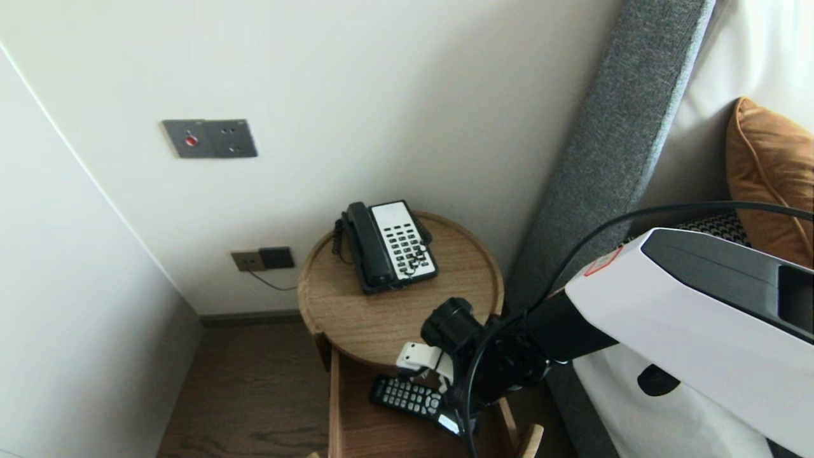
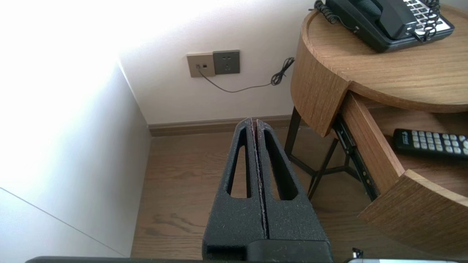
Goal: Take the remote control out of the drawer one by one and place them on the table
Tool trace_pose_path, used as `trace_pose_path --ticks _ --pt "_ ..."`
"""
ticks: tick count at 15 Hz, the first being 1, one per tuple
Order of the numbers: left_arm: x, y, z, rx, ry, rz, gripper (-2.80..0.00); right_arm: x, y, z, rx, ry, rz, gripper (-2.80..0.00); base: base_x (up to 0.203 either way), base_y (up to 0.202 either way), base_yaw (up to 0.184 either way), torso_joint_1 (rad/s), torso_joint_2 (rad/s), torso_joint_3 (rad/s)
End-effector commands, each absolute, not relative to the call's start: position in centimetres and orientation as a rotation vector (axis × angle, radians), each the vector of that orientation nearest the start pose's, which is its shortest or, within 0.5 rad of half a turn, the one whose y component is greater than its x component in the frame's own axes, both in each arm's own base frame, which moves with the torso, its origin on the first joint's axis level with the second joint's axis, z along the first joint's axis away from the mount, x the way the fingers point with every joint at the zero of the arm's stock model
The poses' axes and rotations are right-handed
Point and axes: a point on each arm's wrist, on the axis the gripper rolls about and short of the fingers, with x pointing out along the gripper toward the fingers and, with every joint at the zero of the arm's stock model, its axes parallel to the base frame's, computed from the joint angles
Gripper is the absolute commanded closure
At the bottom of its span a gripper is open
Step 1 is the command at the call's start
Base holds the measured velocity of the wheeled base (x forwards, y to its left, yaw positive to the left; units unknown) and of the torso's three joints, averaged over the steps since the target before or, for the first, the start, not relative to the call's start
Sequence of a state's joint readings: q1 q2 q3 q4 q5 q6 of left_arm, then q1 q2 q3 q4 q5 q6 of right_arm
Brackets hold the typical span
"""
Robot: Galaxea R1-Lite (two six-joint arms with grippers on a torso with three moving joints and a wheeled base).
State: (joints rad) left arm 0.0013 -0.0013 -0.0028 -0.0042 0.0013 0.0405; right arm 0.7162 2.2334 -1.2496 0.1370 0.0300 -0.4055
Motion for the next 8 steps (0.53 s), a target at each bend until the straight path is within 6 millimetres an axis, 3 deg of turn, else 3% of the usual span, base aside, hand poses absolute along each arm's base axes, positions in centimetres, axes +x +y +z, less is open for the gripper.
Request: trace_pose_path --ticks 1,8 --pt "-2.3 0.0 7.7 0.041 -0.009 0.003 0.0 29.3 25.6 4.8 -0.734 0.919 0.882 0.0 0.0 0.0 0.0 0.0 0.0 0.0" --pt "-2.3 0.0 7.7 0.054 -0.008 0.003 0.0 28.6 25.3 6.6 -0.74 0.884 0.869 0.0 0.0 0.0 0.0 0.0 0.0 0.0"
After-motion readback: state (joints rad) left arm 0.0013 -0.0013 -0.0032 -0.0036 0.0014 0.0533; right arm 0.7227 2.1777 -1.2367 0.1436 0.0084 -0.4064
